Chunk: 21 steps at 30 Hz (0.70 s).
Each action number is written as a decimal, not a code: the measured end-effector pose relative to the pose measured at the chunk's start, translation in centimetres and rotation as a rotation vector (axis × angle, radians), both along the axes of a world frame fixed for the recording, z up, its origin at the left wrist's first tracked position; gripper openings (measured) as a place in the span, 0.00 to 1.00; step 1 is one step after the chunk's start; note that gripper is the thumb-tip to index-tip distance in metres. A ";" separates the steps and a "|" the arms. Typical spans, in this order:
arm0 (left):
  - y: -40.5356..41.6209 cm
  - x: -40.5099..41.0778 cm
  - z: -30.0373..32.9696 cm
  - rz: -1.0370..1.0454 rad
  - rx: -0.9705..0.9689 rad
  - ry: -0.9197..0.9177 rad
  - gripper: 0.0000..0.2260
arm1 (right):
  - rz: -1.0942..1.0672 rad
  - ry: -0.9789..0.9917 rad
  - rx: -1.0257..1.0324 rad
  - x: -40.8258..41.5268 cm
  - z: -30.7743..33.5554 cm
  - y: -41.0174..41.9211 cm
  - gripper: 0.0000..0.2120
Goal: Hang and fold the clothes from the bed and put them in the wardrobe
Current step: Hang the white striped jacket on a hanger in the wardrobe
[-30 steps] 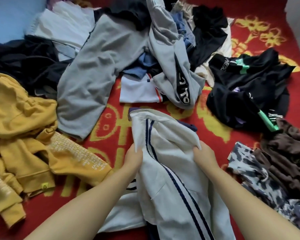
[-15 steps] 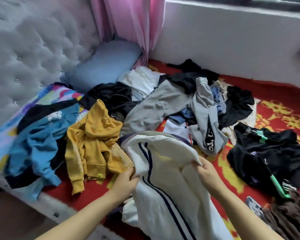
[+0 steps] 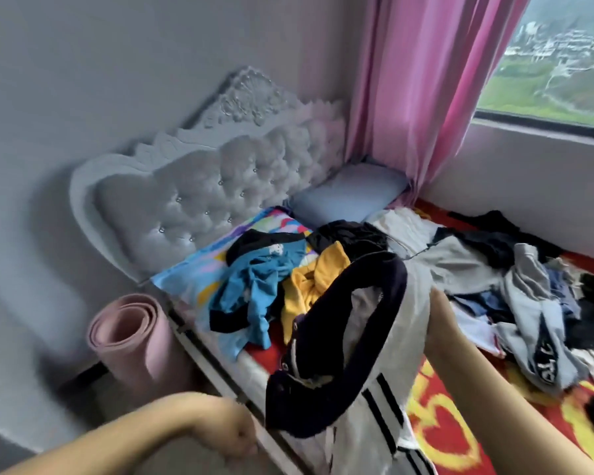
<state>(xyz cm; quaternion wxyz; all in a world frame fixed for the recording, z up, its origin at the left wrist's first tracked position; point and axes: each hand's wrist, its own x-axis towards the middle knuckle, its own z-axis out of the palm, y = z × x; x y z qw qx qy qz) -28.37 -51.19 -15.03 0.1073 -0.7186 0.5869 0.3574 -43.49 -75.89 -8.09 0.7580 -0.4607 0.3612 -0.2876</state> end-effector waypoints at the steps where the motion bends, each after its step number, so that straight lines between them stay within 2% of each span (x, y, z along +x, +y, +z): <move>1: 2.5 1.8 2.1 0.032 -0.064 -0.032 0.10 | 0.010 0.044 -0.004 0.6 0.1 1.3 0.16; 2: 3.7 3.0 2.6 0.121 -0.182 -0.053 0.11 | -0.013 0.054 -0.008 1.5 0.8 3.0 0.18; 3: 4.9 3.5 4.1 0.303 -0.332 -0.024 0.13 | 0.001 0.040 0.004 2.3 1.8 4.7 0.21; 4: 6.0 3.8 5.6 0.414 -0.524 -0.019 0.18 | 0.056 0.011 0.011 3.3 2.3 6.5 0.21; 5: 6.8 3.0 7.2 0.459 -0.672 0.030 0.25 | 0.112 0.009 0.024 4.2 3.0 8.7 0.19; 7: 6.7 0.3 11.3 0.418 -0.933 0.059 0.36 | 0.176 0.004 0.013 6.2 3.6 11.7 0.16; 9: 6.8 -1.5 13.2 0.396 -1.084 0.054 0.35 | 0.311 0.023 -0.070 7.8 4.9 14.9 0.15; 11: 8.1 -1.5 14.0 0.495 -1.167 0.081 0.24 | 0.550 0.021 -0.178 8.7 6.5 17.9 0.15; 13: 10.9 -1.0 14.4 0.621 -1.220 0.064 0.15 | 0.759 0.133 -0.388 9.3 7.1 20.2 0.10; 16: 15.6 -0.5 13.8 0.873 -1.225 -0.057 0.09 | 0.872 0.314 -0.835 9.4 7.4 22.8 0.12; 17: 17.3 -0.4 13.7 0.985 -1.220 -0.083 0.10 | 0.872 0.295 -0.895 9.2 7.3 24.0 0.12; 19: 20.6 -0.4 14.0 1.157 -1.206 -0.144 0.13 | 0.927 0.093 -0.825 8.0 6.8 27.4 0.09; 20: 22.3 -0.3 14.3 1.219 -1.195 -0.171 0.14 | 1.023 0.015 -0.806 7.2 6.3 29.6 0.08; 21: 24.0 -0.6 14.7 1.277 -1.187 -0.201 0.14 | 1.143 0.009 -0.880 6.5 5.9 31.9 0.10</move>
